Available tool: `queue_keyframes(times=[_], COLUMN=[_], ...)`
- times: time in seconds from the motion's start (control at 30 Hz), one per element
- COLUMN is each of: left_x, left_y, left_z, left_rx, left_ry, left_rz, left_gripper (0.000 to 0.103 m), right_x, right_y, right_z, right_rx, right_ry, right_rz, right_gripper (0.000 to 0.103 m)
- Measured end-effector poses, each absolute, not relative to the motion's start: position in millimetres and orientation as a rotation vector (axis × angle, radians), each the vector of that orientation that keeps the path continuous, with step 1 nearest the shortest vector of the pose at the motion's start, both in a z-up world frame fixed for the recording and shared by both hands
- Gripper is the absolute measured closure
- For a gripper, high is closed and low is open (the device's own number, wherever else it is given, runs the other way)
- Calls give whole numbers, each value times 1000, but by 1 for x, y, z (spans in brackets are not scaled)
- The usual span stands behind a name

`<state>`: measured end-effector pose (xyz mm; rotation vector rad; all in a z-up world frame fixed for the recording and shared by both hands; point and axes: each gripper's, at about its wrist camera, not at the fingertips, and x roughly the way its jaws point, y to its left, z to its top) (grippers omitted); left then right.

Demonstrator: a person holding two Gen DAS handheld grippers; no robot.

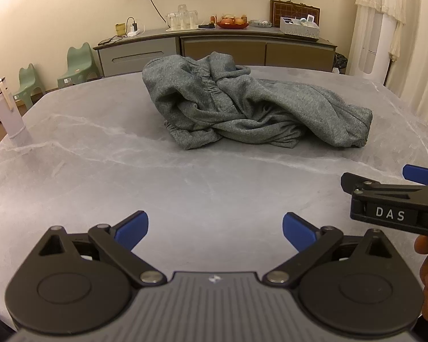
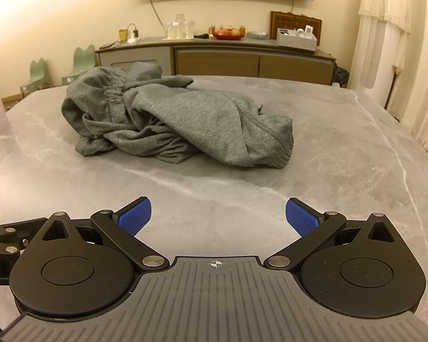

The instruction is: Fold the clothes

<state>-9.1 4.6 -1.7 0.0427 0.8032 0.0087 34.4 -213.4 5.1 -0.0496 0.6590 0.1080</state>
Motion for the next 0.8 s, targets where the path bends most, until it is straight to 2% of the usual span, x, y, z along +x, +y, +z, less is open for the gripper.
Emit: queue_keyframes(times=[0.13, 0.8], left_x=[-9, -10], left_y=[6, 6], left_z=[-2, -1], left_rx=[44, 50], left_ry=[810, 815], left_rz=[13, 33], left_gripper=[4, 3], right_x=[35, 34], right_y=[-212, -211], right_z=[5, 5], right_rx=[-51, -47], right_ry=[661, 669], right_rz=[115, 130], right_gripper=[0, 0])
